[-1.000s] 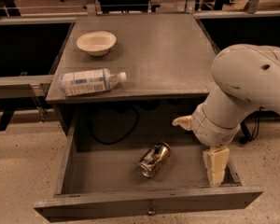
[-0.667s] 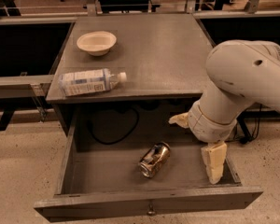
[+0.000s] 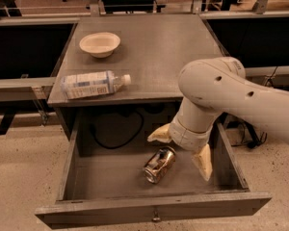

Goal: Pick orange can from top drawer and place on counter

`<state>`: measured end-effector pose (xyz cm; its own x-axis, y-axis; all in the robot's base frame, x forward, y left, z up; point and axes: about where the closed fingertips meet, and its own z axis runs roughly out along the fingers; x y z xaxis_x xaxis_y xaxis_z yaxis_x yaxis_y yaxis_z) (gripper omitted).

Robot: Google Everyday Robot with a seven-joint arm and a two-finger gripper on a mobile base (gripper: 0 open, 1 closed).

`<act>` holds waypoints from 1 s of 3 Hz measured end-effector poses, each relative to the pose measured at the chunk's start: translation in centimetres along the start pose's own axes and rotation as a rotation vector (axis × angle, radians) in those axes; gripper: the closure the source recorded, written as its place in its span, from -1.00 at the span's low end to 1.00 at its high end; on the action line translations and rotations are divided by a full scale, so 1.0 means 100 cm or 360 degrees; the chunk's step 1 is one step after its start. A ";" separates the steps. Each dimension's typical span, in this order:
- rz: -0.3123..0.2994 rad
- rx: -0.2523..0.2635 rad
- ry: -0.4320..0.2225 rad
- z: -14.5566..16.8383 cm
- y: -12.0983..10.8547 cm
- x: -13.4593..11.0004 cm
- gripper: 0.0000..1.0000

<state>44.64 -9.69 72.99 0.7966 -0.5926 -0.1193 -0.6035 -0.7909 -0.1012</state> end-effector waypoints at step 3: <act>-0.0072 0.0034 0.0017 0.024 -0.011 0.011 -1.00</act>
Offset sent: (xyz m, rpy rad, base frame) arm 0.0007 0.0030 -0.0021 0.0259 -0.0138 0.0558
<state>46.16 -9.11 70.64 0.8232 -0.5582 -0.1036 -0.5675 -0.8135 -0.1272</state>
